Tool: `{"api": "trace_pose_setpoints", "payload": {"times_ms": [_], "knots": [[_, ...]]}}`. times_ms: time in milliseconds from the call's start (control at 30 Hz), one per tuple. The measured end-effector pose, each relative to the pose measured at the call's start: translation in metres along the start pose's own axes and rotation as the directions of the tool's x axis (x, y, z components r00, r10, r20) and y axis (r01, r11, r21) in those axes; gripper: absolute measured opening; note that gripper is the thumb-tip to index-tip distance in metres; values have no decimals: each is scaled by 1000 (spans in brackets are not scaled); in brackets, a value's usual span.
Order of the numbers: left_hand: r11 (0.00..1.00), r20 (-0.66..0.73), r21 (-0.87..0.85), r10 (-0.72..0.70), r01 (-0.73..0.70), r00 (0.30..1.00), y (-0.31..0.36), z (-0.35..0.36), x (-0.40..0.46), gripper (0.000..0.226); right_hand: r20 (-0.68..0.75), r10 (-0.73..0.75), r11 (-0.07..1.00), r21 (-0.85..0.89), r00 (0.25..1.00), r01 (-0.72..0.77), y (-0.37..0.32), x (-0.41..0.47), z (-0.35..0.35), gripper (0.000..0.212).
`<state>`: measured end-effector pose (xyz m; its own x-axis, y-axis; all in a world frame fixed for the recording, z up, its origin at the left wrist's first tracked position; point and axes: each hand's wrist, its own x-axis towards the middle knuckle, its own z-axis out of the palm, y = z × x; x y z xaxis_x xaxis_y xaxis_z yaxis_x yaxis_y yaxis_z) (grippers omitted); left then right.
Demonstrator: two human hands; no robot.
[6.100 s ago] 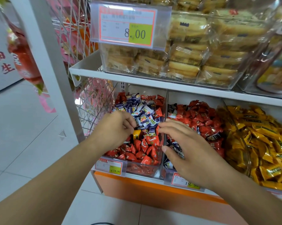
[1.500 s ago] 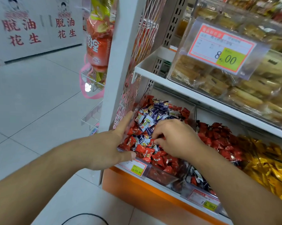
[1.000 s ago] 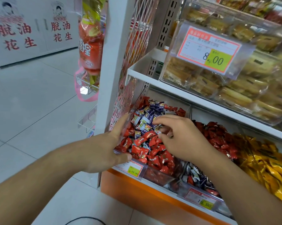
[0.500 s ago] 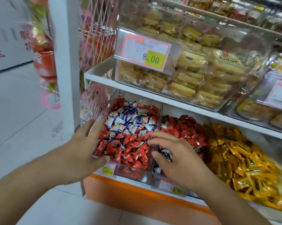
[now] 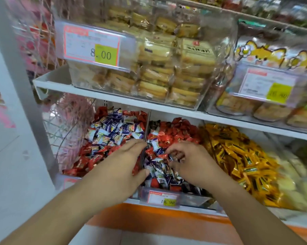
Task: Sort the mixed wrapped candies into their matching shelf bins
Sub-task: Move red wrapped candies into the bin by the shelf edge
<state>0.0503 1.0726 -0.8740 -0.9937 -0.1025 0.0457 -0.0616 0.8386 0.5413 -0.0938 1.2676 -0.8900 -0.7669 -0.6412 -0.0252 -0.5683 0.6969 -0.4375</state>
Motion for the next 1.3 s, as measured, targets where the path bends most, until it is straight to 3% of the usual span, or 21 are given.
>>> {"api": "trace_pose_setpoints", "payload": {"times_ms": [133, 233, 533, 600, 733, 867, 1133, 1300], "knots": [[999, -38, 38, 10, -9, 999, -10, 3, 3, 73, 118, -56, 997, -53, 991, 63, -9, 4, 15, 52], [1000, -39, 29, 15, -14, 999, -16, 2, 2, 72, 156, -54, 996, -66, 986, 65, -12, 6, 21, 57], [999, -73, 37, 39, -36, 997, -16, 4, 2, 71, 138, -38, 999, 37, 990, 33, -6, 1, 8, 16], [999, -76, 36, 39, -36, 996, -16, 4, 1, 70, 49, -43, 998, 54, 998, 40, -5, 2, 0, 9], [999, -87, 33, 40, -37, 995, -14, 7, 1, 71, -216, 11, 996, -85, 976, -30, 6, 24, 3, 49], [999, -92, 34, 32, -29, 995, -13, 8, 2, 71, -164, 137, 985, -86, 977, -153, 14, 56, 9, 70], [1000, -82, 24, 14, -12, 997, -10, 3, 5, 68, -222, 75, 990, -101, 972, -99, 10, 56, 13, 37], [1000, -90, 28, 15, -12, 996, -11, 0, 7, 61, -314, 74, 997, 31, 947, -67, 12, 41, 2, 25]]}}
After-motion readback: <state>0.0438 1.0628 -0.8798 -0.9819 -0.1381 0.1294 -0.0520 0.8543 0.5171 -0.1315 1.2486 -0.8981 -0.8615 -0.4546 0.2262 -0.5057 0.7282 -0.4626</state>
